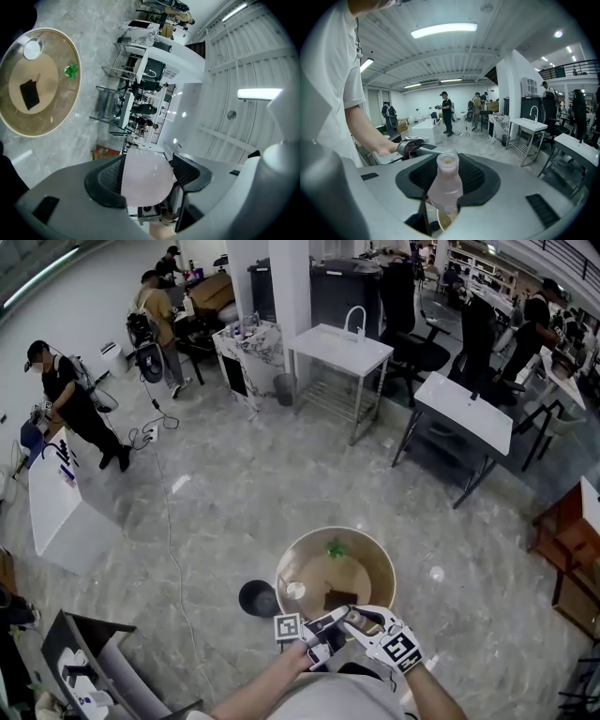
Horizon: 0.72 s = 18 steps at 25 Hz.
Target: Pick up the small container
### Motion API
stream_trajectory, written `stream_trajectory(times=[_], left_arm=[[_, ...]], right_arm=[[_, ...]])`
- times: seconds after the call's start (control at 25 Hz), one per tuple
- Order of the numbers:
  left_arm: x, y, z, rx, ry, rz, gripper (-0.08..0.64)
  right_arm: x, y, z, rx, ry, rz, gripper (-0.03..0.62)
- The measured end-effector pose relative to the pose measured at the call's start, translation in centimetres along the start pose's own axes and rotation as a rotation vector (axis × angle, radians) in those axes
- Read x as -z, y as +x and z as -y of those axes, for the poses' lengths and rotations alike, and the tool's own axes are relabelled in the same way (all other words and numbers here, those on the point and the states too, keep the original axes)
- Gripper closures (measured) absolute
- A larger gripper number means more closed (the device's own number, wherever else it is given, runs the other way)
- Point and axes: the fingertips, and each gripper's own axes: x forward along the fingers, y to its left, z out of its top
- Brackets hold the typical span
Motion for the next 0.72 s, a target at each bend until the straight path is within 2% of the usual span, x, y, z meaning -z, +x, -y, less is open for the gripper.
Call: stream_trajectory(times=[0.72], left_arm=[[15.3, -0.6, -0.7, 0.027, 0.057, 0.086, 0.245]], right_arm=[[3.3, -13.1, -8.0, -0.080, -0.057, 0.050, 0.439]])
